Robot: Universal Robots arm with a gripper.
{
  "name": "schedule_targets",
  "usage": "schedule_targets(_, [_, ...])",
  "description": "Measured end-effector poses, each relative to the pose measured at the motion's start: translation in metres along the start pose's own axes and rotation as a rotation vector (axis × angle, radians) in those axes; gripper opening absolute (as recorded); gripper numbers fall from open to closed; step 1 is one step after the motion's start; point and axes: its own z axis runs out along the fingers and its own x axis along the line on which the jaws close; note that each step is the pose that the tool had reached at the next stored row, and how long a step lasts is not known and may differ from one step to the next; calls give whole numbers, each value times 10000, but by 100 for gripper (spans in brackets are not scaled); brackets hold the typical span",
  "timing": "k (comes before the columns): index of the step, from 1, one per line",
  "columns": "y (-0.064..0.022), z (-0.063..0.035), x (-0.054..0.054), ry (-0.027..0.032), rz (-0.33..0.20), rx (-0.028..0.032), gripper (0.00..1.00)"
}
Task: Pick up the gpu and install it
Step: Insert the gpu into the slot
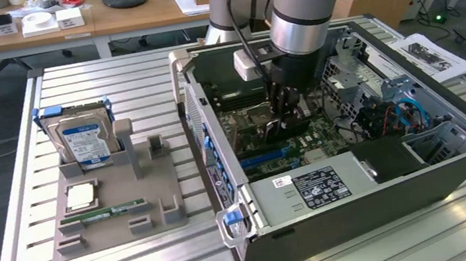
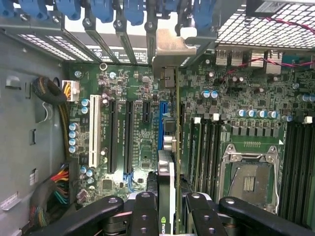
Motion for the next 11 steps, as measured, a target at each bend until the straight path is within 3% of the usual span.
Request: schedule_targets(11, [50, 60, 1, 0, 0, 0, 27])
